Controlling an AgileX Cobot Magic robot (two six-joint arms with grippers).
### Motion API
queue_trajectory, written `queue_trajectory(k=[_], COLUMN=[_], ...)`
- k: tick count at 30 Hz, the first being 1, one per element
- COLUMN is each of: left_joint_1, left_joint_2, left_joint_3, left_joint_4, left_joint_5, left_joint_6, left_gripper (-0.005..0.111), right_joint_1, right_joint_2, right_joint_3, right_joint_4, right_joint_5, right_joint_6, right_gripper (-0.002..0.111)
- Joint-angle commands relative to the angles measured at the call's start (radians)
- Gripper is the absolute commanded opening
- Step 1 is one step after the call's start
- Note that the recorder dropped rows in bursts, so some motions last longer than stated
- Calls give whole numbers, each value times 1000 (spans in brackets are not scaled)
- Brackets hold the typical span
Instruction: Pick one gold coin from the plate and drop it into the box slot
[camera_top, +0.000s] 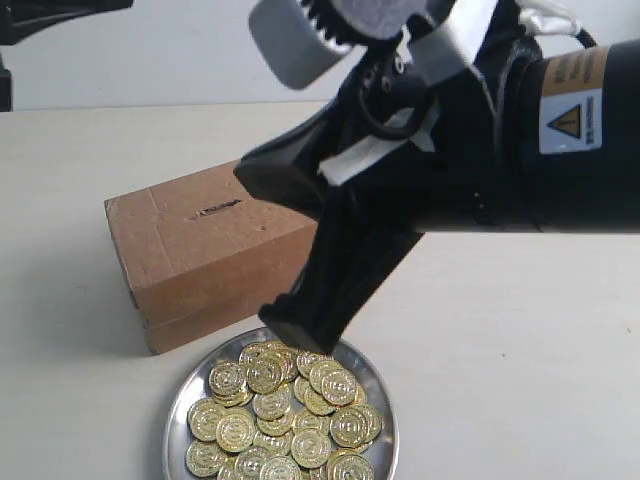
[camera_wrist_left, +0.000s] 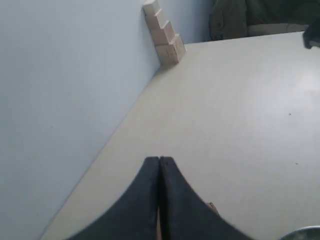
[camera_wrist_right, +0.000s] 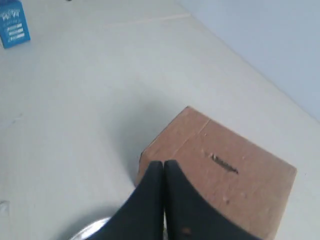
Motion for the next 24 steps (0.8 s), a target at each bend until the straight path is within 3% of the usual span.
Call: queue_trajectory(k=[1, 24], left_joint_1=[-5, -5], left_joint_2=[-97, -283], left_joint_3=[-3, -3], left_joint_4=[2, 8], left_joint_5=[11, 11], left_joint_6=[-11, -7], left_gripper=[0, 0], right_joint_1=[1, -8], right_joint_2=[-6, -52], right_joint_3=[5, 5], right_joint_4=[-1, -1], right_joint_5=[-84, -81], right_joint_6=[-9, -8], right_gripper=[0, 0])
